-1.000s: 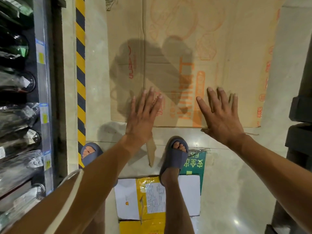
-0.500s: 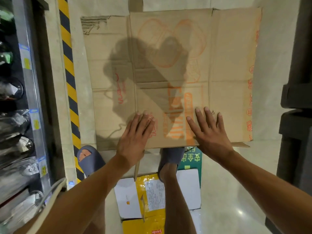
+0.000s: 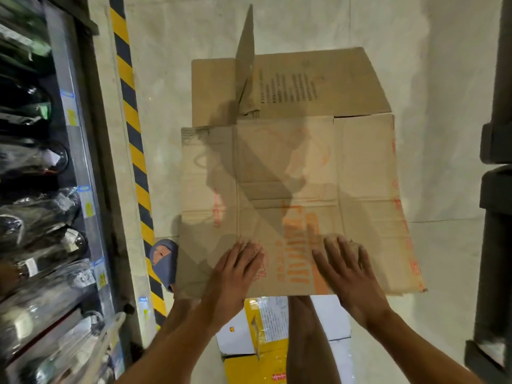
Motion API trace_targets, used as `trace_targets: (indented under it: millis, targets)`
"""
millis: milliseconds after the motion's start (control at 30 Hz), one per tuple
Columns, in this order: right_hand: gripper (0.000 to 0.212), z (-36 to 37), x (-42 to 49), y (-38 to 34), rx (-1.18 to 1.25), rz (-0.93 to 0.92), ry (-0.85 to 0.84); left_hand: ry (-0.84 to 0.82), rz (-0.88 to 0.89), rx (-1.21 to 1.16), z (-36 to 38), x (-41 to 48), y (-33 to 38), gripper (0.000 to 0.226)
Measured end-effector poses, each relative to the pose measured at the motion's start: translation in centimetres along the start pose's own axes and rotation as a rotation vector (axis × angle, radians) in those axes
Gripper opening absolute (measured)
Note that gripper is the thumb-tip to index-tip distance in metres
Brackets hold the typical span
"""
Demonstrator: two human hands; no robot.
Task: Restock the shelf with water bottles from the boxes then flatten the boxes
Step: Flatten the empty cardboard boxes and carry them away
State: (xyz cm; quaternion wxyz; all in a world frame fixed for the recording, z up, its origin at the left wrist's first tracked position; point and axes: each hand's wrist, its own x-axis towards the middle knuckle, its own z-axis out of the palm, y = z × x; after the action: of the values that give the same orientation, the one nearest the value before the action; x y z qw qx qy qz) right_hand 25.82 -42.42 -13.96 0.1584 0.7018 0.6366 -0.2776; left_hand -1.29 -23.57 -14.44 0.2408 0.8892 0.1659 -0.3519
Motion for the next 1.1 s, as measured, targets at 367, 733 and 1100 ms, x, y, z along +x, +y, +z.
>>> trace_targets:
  millis: [367, 733, 1100]
  targets:
    - [0.104, 4.5, 15.9, 3.9, 0.05, 0.092, -0.051, 0.147, -0.077, -0.02, 0.8, 13.0, -10.4, 0.115]
    - [0.113, 11.1, 21.9, 6.7, 0.053, 0.106, -0.174, 0.196, -0.099, 0.051, 9.2, 20.1, -16.0, 0.116]
    - [0.084, -1.1, 23.0, 2.8, 0.642, 0.208, 0.066, 0.276, -0.306, -0.355, -1.7, 14.9, -17.3, 0.099]
